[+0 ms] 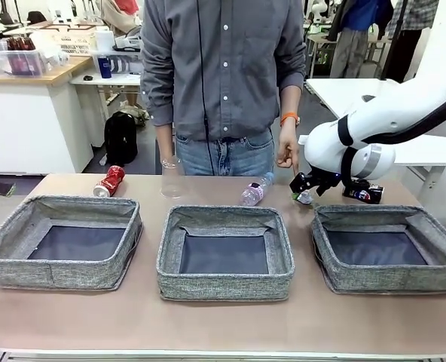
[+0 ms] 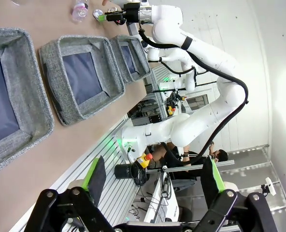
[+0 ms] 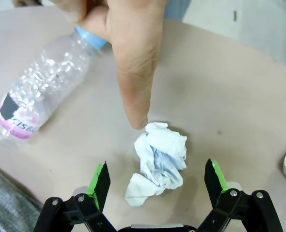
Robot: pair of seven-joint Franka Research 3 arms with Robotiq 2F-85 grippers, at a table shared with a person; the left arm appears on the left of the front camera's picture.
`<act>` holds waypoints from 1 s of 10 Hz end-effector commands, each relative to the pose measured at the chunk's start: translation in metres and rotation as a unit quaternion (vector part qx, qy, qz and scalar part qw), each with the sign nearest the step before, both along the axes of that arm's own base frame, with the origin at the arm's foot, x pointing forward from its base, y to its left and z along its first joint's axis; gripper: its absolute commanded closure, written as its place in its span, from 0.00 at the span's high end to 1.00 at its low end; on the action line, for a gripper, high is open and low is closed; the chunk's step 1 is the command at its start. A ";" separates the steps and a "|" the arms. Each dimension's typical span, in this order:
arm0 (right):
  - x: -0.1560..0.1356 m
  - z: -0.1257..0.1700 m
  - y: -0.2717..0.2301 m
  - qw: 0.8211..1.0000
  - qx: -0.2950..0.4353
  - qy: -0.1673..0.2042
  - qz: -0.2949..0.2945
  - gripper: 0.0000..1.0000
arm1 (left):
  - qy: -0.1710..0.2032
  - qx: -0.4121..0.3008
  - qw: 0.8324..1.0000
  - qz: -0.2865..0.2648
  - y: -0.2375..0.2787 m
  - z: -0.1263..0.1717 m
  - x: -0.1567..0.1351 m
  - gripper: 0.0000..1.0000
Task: Sort the waste into the appropriate baskets.
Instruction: Pick up the waste item pointed out by the person.
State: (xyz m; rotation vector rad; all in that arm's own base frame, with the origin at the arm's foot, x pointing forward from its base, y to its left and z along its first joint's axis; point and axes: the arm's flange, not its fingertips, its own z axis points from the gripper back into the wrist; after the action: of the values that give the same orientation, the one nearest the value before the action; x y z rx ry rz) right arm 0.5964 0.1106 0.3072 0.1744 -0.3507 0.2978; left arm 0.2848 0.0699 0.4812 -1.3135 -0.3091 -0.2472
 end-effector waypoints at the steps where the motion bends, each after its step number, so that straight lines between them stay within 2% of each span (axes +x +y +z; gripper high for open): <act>1: 0.000 -0.001 -0.006 1.000 0.010 -0.009 0.013 1.00 | -0.011 -0.009 1.000 -0.003 0.001 0.002 -0.002 1.00; 2: -0.001 0.000 -0.007 1.000 0.011 -0.013 0.014 0.86 | -0.011 -0.009 1.000 -0.003 0.001 0.002 -0.002 1.00; 3: -0.001 0.000 -0.007 1.000 0.009 -0.019 0.005 0.40 | -0.011 -0.009 1.000 -0.003 0.001 0.002 -0.002 1.00; 4: -0.001 -0.001 -0.007 1.000 0.009 -0.019 0.001 0.26 | -0.011 -0.009 1.000 -0.003 0.001 0.002 -0.002 1.00; 5: -0.002 -0.002 -0.008 1.000 0.006 -0.017 -0.001 0.00 | -0.011 -0.009 1.000 -0.003 0.001 0.002 -0.002 1.00; 8: -0.002 -0.005 -0.007 1.000 0.006 -0.012 -0.001 0.03 | -0.011 -0.009 1.000 -0.003 0.001 0.002 -0.002 1.00; 10: -0.003 -0.005 -0.006 1.000 0.003 -0.006 0.001 0.00 | -0.011 -0.009 1.000 -0.003 0.001 0.002 -0.002 1.00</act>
State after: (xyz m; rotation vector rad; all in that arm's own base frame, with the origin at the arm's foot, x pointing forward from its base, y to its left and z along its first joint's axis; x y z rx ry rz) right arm 0.5971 0.1070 0.3056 0.1748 -0.3579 0.2961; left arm 0.2848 0.0699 0.4812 -1.3135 -0.3091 -0.2472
